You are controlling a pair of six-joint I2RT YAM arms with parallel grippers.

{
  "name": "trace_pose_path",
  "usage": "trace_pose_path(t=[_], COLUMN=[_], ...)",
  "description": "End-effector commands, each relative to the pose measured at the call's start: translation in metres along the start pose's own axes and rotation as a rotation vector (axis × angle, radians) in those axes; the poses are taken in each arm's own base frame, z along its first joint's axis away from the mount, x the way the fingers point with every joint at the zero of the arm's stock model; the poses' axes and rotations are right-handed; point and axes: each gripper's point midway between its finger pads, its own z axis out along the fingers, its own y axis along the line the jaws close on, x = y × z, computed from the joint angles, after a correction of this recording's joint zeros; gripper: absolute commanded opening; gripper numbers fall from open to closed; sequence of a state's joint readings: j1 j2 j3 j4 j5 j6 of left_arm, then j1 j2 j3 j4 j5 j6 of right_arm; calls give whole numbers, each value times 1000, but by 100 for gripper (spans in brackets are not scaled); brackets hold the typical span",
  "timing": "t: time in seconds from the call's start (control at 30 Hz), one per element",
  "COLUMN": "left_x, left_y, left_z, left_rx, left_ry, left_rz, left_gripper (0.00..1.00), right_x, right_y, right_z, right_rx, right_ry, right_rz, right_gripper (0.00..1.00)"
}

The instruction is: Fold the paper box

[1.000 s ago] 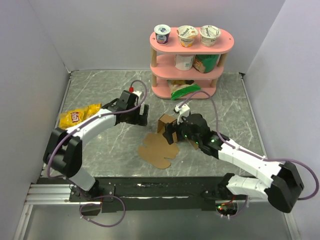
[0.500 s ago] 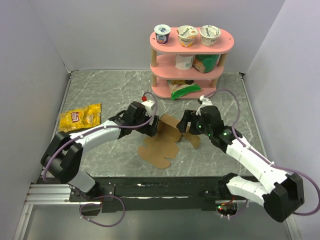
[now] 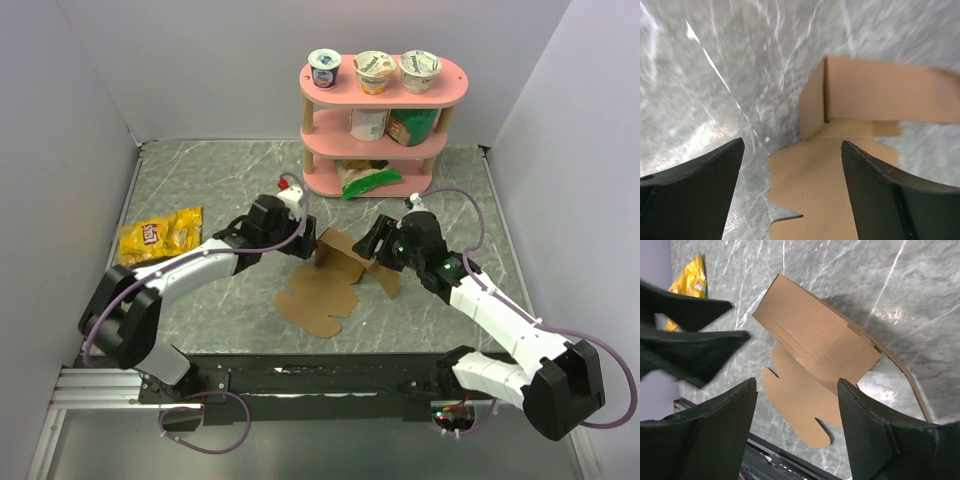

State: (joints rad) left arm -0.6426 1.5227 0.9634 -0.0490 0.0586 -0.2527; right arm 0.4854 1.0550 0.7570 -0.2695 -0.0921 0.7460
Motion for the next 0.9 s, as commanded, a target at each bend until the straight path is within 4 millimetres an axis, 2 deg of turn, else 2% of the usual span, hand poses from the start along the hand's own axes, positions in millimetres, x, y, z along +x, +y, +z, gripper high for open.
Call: trace_pose_path(t=[0.0,0.1,0.17,0.2,0.3,0.4,0.6,0.83,0.87], left_x=[-62,-74,-83,-86,-73,-62,-38,-28,-26], left_y=[-13,-5,-12,-13,-18,-19,-17,-16,-16], left_z=[-29,-28,-25,-16,4,15,28,36,37], left_rx=[97,91,138,145,175,187,196,203,205], left_ry=[-144,-141,-142,-125,-34,21,97,115,119], left_rz=[-66,-112,-141,-147,-178,-184,-198,-207,-211], left_gripper=[86,86,86,85,83,82,78,68,64], right_x=[-2,2,3,3,4,7,10,8,8], right_y=[2,-3,-5,-7,-8,-13,-17,-18,-18], right_z=[12,17,19,20,22,24,30,36,37], right_rx=[-12,5,9,15,23,39,44,44,47], right_ry=[-10,1,-3,0,3,5,7,-7,-5], right_rz=[61,67,73,75,74,81,94,88,86], right_gripper=[72,72,72,72,72,73,73,74,74])
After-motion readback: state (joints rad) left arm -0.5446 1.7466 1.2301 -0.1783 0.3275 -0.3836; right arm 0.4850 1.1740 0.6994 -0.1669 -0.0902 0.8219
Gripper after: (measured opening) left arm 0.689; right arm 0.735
